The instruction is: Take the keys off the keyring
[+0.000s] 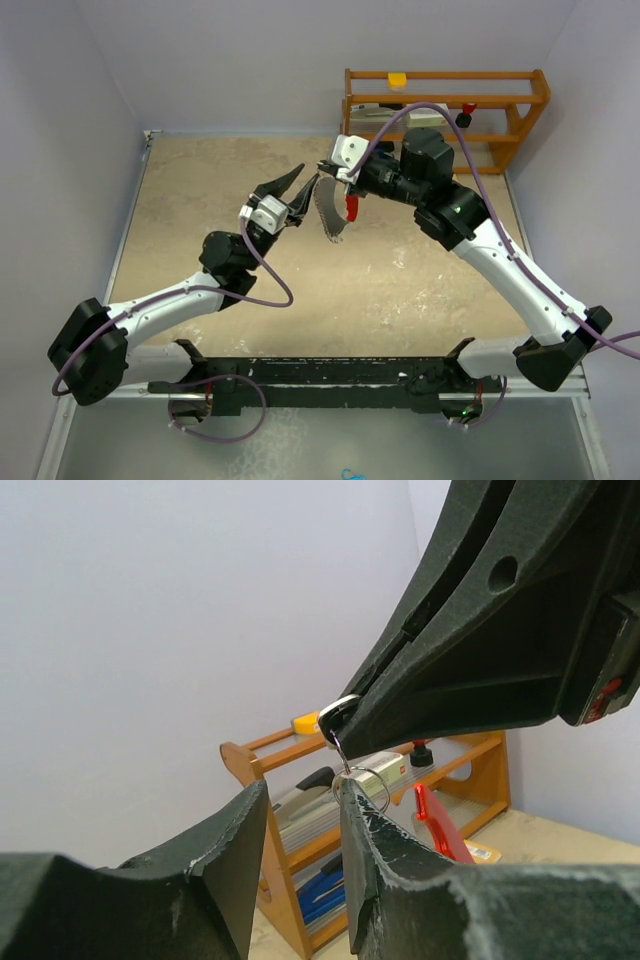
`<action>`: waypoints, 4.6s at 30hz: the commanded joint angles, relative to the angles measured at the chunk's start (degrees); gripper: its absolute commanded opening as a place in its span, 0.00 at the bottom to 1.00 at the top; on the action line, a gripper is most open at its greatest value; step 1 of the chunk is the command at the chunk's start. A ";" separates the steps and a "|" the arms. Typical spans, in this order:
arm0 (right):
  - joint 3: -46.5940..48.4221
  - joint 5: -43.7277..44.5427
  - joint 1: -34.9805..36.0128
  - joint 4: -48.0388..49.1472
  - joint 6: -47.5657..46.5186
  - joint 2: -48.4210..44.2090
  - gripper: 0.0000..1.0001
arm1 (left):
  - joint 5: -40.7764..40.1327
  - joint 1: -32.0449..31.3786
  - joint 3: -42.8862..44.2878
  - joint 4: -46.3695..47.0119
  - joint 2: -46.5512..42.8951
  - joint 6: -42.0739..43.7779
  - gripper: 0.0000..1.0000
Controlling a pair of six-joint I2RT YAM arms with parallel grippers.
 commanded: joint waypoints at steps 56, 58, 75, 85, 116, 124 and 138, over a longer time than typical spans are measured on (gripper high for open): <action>0.91 -4.35 0.44 3.88 1.24 -2.90 0.00 | 3.19 -0.07 5.52 10.41 5.51 -1.72 0.08; 0.83 -4.35 0.42 3.99 1.15 -2.85 0.00 | 2.41 -0.04 5.55 10.82 5.63 -1.72 0.06; -5.12 -0.49 0.39 14.19 4.23 -5.59 0.00 | -2.10 -0.10 0.33 18.30 2.58 -1.54 0.00; -7.85 -0.68 0.44 21.06 8.46 -5.07 0.00 | -1.29 -0.07 -2.73 25.31 1.86 -2.31 0.00; -10.04 -10.77 0.44 23.50 14.07 -5.93 0.00 | -13.68 -0.18 3.65 33.32 10.10 5.85 0.00; -10.11 -10.53 0.46 23.30 13.88 -5.94 0.00 | -9.57 -0.18 4.88 33.39 12.33 6.33 0.00; -9.24 -11.46 0.40 23.19 13.56 -5.94 0.00 | -2.29 -0.18 2.02 33.35 10.03 4.27 0.19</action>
